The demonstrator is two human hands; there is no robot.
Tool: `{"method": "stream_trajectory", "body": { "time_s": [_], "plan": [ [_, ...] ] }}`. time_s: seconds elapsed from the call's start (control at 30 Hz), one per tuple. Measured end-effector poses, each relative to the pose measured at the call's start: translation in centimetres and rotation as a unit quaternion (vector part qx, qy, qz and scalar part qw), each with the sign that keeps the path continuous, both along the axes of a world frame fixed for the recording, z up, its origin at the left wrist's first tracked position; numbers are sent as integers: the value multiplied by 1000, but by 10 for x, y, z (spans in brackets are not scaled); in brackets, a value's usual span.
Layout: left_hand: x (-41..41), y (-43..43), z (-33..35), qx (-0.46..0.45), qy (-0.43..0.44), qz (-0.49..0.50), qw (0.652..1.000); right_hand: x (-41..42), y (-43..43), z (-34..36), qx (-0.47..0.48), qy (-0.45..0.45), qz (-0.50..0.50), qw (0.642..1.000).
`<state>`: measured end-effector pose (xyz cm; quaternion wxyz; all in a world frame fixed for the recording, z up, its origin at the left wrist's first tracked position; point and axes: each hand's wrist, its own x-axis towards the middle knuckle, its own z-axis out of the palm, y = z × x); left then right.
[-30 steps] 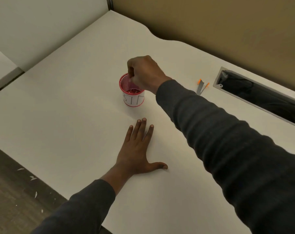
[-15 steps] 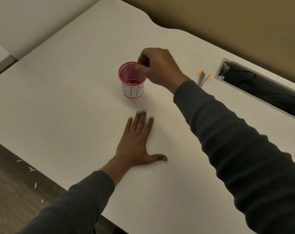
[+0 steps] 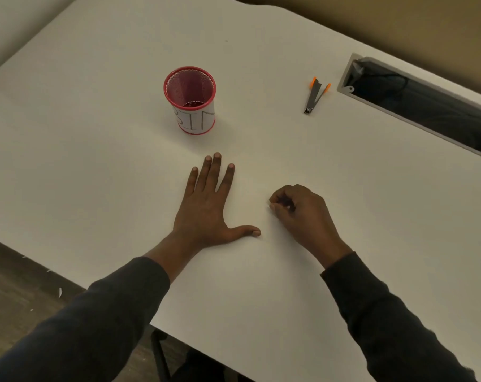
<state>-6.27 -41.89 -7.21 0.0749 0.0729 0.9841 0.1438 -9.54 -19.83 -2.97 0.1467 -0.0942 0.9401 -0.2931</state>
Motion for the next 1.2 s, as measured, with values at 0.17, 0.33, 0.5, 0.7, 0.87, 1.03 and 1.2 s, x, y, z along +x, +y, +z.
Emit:
{"method": "stream_trajectory", "body": {
  "time_s": [0.17, 0.33, 0.5, 0.7, 0.87, 1.03, 1.2],
  "plan": [
    [0, 1, -1, 5, 3, 0, 1000, -1, -13, -6, 16, 28, 29, 999],
    [1, 1, -1, 2, 7, 2, 1000, -5, -26, -7, 32, 55, 46, 997],
    [0, 1, -1, 0, 8, 2, 1000, -10, -32, -4, 47, 58, 60, 995],
    [0, 1, -1, 1, 9, 3, 1000, -16, -35, -2, 61, 45, 71, 995],
    [0, 1, -1, 2, 9, 4, 1000, -20, -40, -1, 93, 44, 96, 990],
    [0, 0, -1, 0, 6, 6, 1000, -19, -48, 0, 149, 48, 125, 980],
    [0, 0, -1, 1, 10, 5, 1000, -20, -48, 3, 152, 14, 133, 979]
  ]
}}
